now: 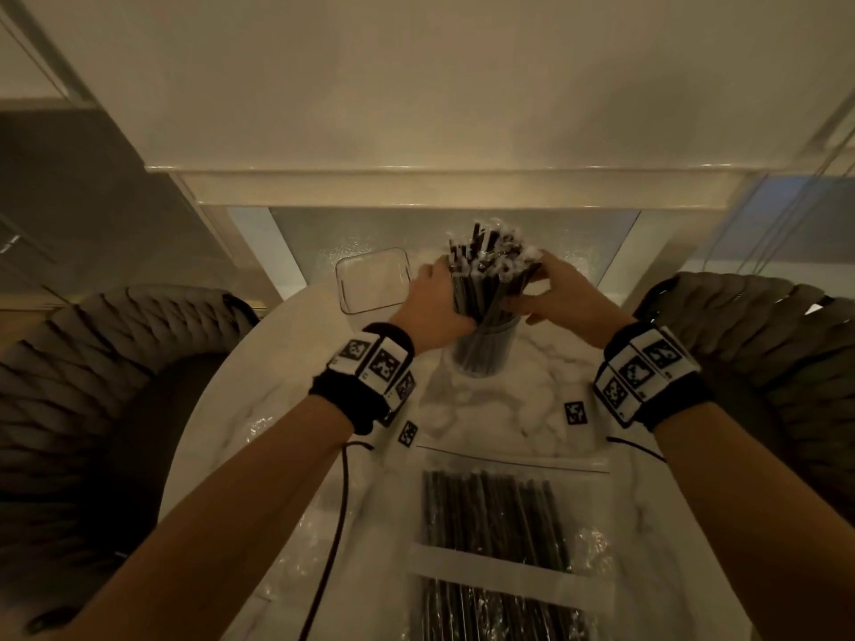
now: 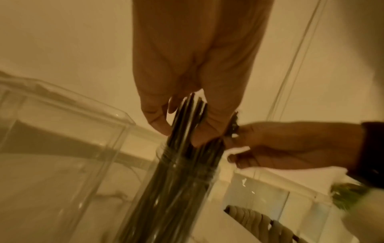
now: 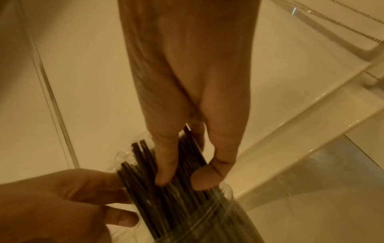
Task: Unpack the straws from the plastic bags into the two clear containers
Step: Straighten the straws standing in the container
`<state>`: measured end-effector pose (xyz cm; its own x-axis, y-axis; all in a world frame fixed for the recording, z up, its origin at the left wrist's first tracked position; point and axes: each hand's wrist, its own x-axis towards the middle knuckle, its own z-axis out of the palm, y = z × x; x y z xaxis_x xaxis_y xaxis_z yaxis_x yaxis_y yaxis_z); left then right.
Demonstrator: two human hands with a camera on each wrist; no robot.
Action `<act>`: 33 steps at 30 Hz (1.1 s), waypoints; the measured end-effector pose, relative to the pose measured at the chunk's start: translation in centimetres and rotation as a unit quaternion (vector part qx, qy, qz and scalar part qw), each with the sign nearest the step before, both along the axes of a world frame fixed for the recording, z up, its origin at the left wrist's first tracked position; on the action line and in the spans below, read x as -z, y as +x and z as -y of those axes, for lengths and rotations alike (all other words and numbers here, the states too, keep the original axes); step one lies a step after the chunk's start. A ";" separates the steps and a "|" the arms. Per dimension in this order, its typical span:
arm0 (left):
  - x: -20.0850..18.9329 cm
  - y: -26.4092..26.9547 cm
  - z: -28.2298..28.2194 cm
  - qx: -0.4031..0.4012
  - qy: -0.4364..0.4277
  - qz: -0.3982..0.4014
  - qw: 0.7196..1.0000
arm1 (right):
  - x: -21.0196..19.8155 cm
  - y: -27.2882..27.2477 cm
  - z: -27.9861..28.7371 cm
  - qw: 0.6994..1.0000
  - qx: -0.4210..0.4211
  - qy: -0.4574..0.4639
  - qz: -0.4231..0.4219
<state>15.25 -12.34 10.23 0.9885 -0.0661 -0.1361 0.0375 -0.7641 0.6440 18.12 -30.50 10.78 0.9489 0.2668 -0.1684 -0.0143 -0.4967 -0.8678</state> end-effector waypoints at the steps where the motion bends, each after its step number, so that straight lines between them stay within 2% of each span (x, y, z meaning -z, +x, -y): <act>1: 0.6 0.2 0.7 0.024 0.028 -0.016 0.999 | -0.1 0.2 -0.4 0.999 0.005 -0.006 0.034; 2: 1.1 0.4 1.3 0.031 0.046 -0.015 0.998 | -0.5 0.3 -0.7 0.997 0.006 -0.016 0.070; 4: 1.4 1.1 2.3 -0.010 0.045 -0.014 0.999 | -1.9 0.7 -1.1 0.993 -0.005 -0.019 0.118; 6: 1.3 1.8 2.7 -0.059 -0.005 -0.006 0.998 | -3.3 1.0 -1.2 0.990 -0.005 0.020 0.141; 8: 0.8 2.2 2.3 -0.070 -0.065 0.008 0.995 | -3.8 1.3 -0.6 0.987 0.027 0.069 0.142; 10: -0.2 2.4 1.7 -0.052 -0.090 0.030 0.994 | -3.5 1.5 0.2 0.985 0.062 0.087 0.139; 13: -1.6 2.4 0.8 -0.018 -0.083 0.048 0.995 | -2.5 1.4 0.9 0.983 0.084 0.040 0.156; 18: -4.2 2.6 0.5 0.036 -0.067 0.073 0.994 | -3.3 1.1 0.1 0.973 0.057 -0.042 0.220; 20: -5.0 2.8 0.5 0.050 -0.082 0.044 0.994 | -3.8 1.1 -0.3 0.968 0.045 -0.058 0.241; 22: -5.4 2.6 0.4 0.058 -0.123 0.010 0.991 | -3.5 1.0 -0.4 0.969 0.027 -0.074 0.233; 24: -5.4 1.9 0.1 0.039 -0.173 0.016 0.984 | -2.9 0.4 0.2 0.975 0.038 -0.062 0.210; 28: -4.0 -1.2 -0.6 -0.094 -0.245 0.100 0.960 | -1.4 -1.7 2.6 0.970 0.152 0.009 0.190; 31: -1.4 -3.7 0.3 -0.167 -0.216 0.143 0.952 | 0.6 -3.1 2.5 0.983 0.142 0.025 0.117; 33: 0.4 -4.5 1.6 -0.129 -0.160 0.104 0.973 | 2.1 -3.3 1.1 0.992 0.104 0.015 0.065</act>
<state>10.80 -13.94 9.84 0.9816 0.1823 0.0562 0.0444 -0.5050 0.8620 14.82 -31.64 8.72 0.9972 0.0662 -0.0348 0.0003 -0.4684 -0.8835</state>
